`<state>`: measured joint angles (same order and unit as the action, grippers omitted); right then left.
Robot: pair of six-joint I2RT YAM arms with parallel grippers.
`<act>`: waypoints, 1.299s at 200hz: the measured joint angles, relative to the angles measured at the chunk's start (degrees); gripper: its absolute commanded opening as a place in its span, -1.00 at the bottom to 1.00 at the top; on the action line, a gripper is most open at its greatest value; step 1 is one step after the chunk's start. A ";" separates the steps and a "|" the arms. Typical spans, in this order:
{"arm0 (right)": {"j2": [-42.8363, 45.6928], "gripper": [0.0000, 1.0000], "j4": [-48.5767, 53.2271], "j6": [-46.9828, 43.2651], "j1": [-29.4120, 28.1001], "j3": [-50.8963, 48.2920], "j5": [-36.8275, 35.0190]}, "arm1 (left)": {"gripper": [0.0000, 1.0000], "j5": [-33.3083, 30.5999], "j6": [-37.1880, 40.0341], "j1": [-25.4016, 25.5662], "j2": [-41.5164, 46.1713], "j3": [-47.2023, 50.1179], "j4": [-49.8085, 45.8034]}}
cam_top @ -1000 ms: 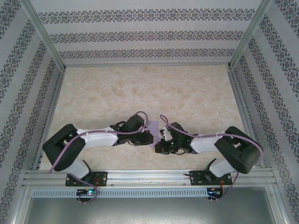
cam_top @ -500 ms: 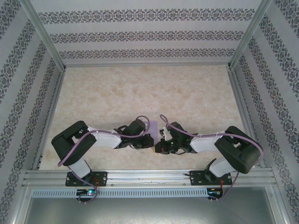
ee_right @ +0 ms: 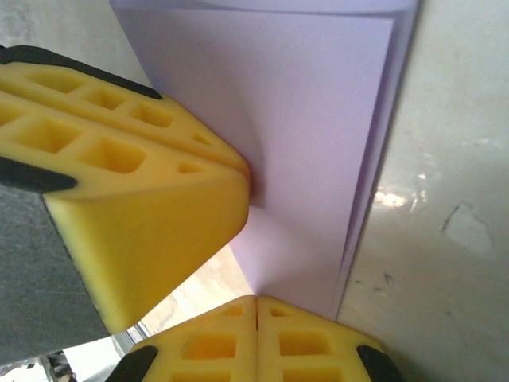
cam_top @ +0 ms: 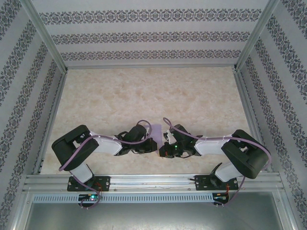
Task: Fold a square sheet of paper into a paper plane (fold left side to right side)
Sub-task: Perform the third fold on the triangle at the bottom-center of the table.
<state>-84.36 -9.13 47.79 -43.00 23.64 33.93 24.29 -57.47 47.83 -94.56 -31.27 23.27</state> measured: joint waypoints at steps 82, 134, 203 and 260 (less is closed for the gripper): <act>-0.20 -1.00 0.57 -0.20 -0.28 0.37 0.07 | -0.78 -1.07 6.29 -10.34 3.93 1.49 -4.96; -0.17 -1.00 0.50 -0.15 -0.28 0.37 0.13 | -0.78 -4.52 11.17 -15.26 11.52 1.75 -15.04; -0.17 -1.00 0.35 0.07 -0.26 0.37 0.15 | -0.80 -0.55 12.76 -9.38 18.32 -1.99 -17.81; -0.28 -1.00 0.31 0.26 -0.28 0.37 0.24 | -0.81 2.73 11.47 -3.67 5.49 -5.11 -14.80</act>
<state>-84.64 -8.82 48.05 -43.29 24.01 34.17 27.03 -46.00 44.16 -89.08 -36.38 8.47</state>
